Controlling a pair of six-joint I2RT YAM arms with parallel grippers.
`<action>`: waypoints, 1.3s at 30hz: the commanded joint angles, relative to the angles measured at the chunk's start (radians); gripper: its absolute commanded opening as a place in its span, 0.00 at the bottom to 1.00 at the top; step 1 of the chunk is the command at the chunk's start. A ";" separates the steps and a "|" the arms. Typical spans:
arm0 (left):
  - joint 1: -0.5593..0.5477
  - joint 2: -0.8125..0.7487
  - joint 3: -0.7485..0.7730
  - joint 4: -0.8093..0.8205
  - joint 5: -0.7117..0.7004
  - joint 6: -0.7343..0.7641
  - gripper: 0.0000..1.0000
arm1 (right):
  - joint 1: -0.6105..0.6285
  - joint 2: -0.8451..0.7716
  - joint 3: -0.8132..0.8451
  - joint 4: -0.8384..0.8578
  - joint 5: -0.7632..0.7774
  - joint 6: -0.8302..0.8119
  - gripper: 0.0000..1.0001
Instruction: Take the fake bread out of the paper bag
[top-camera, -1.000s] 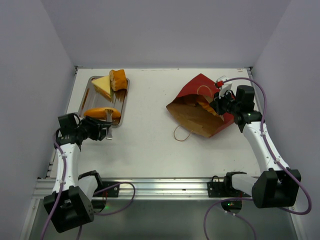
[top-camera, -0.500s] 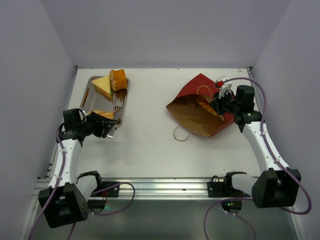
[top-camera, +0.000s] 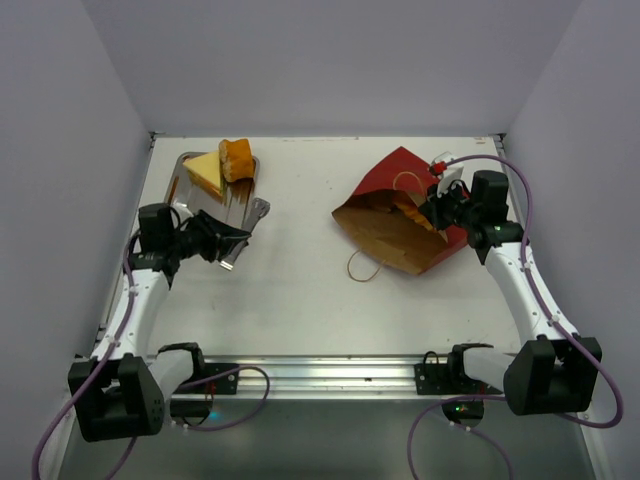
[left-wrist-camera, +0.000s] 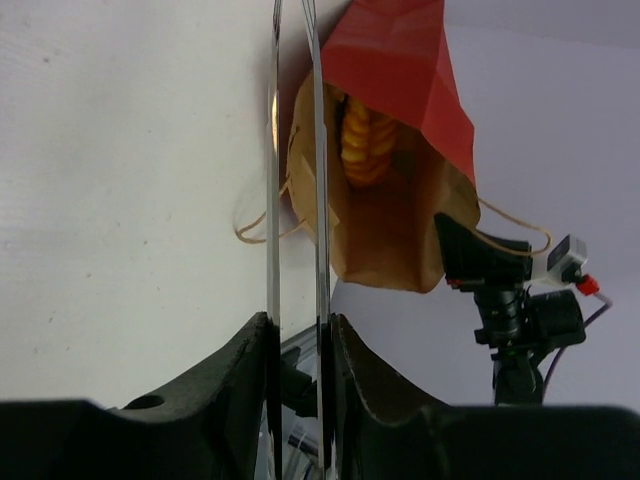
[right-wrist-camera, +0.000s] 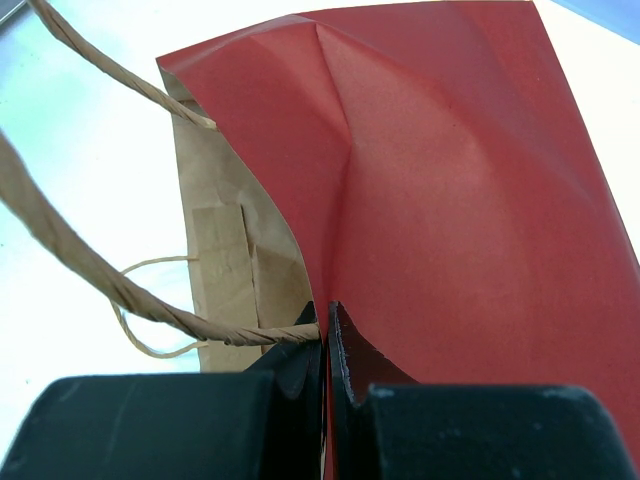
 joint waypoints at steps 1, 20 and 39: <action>-0.071 0.041 0.060 0.134 0.097 0.022 0.32 | -0.003 0.008 0.007 0.021 -0.021 0.005 0.02; -0.671 0.369 0.117 0.654 -0.108 0.185 0.27 | -0.003 0.034 0.018 -0.002 -0.017 -0.022 0.02; -0.821 0.883 0.353 0.967 -0.234 0.082 0.36 | -0.003 0.040 0.027 -0.008 -0.020 -0.015 0.02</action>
